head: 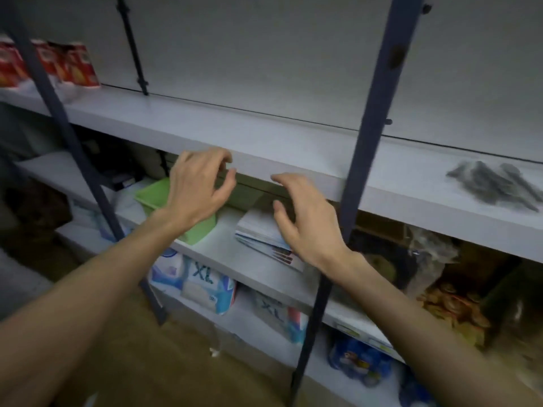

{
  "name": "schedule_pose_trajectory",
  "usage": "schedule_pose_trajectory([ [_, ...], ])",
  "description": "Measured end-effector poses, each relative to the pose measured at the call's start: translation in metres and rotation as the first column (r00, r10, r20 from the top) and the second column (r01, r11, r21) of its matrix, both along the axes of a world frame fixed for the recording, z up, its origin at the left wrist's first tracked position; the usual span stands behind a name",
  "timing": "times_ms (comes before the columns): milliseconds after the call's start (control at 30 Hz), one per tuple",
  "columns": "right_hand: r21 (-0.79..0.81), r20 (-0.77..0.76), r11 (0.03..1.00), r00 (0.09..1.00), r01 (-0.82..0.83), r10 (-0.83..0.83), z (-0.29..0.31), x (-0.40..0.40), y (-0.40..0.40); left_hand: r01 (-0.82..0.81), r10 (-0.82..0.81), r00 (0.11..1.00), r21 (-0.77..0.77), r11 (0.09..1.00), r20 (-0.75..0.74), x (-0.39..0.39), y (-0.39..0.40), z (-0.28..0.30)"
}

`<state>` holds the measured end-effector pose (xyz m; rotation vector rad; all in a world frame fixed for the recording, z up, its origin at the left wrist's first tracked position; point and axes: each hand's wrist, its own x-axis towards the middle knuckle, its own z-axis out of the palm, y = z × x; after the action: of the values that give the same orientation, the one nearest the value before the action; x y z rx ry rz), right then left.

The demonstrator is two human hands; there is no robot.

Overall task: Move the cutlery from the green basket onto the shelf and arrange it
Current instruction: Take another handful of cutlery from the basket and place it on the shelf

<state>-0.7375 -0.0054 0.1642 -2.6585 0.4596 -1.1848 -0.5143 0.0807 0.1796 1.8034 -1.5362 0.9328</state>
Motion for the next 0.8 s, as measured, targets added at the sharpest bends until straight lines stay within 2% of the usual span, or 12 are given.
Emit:
schedule_pose_trajectory([
  [100,0.017,-0.226,0.998,0.973,0.054,-0.049,-0.045,0.085,-0.001,-0.116,0.115,0.993,0.231,0.966,0.021,0.076,0.018,-0.043],
  [200,0.051,-0.464,0.992,0.883,0.114,-0.077,-0.084,0.159,-0.007,-0.217,0.245,0.969,0.546,0.809,0.023,0.138,0.034,-0.084],
  [300,0.063,-0.609,0.986,0.788,0.157,-0.087,-0.113,0.218,-0.01,-0.23,0.303,0.953,0.711,0.664,0.026,0.189,0.045,-0.11],
  [400,0.121,-0.666,0.975,0.744,0.184,-0.057,-0.13,0.269,-0.008,-0.225,0.358,0.934,0.803,0.552,0.016,0.236,0.045,-0.126],
  [500,0.155,-0.705,0.971,0.709,0.18,-0.019,-0.143,0.319,-0.011,-0.113,0.413,0.904,0.874,0.472,-0.107,0.278,0.034,-0.136],
  [567,0.196,-0.703,0.962,0.711,0.191,0.002,-0.152,0.354,-0.02,-0.056,0.405,0.901,0.884,0.464,-0.156,0.305,0.018,-0.141],
  [733,0.291,-0.711,0.913,0.704,0.286,0.006,-0.171,0.442,-0.062,-0.019,0.309,0.939,0.873,0.488,-0.153,0.37,-0.032,-0.155],
  [800,0.344,-0.745,0.862,0.667,0.371,0.01,-0.178,0.467,-0.076,0.044,0.285,0.94,0.898,0.438,-0.185,0.396,-0.046,-0.161],
])
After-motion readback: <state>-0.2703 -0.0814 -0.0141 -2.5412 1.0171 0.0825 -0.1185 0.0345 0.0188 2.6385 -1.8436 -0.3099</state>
